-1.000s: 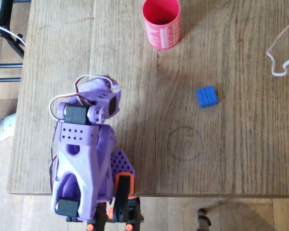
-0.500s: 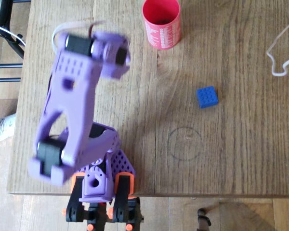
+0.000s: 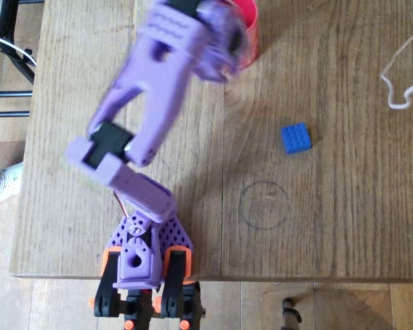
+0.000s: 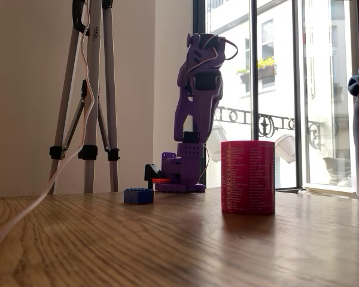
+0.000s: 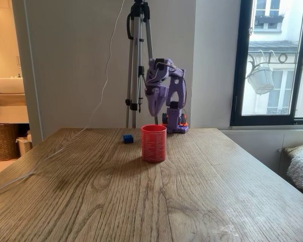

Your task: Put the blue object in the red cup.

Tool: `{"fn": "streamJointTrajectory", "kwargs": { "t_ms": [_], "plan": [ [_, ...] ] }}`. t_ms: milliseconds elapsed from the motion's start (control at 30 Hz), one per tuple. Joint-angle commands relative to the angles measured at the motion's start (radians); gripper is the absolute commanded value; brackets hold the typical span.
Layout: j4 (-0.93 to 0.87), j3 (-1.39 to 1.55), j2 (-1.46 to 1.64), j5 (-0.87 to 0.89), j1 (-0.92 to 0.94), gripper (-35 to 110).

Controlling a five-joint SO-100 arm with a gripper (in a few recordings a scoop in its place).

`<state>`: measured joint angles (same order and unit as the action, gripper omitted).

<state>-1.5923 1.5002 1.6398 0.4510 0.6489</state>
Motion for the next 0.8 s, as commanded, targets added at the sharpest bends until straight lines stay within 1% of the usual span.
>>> {"fn": "streamJointTrajectory", "kwargs": {
  "t_ms": [0,67,200,367,533,767],
  "plan": [
    [-0.017,-0.064,-0.009,0.094,0.114,1],
    [-0.018,-0.058,-0.012,0.12,0.16,1],
    [-0.038,-0.051,-0.009,0.097,0.209,1],
    [-0.025,-0.003,0.006,0.029,0.141,1],
    [0.083,0.069,-0.023,-0.061,0.117,1],
    [0.138,0.048,-0.114,-0.164,0.255,1]
  ]
}}
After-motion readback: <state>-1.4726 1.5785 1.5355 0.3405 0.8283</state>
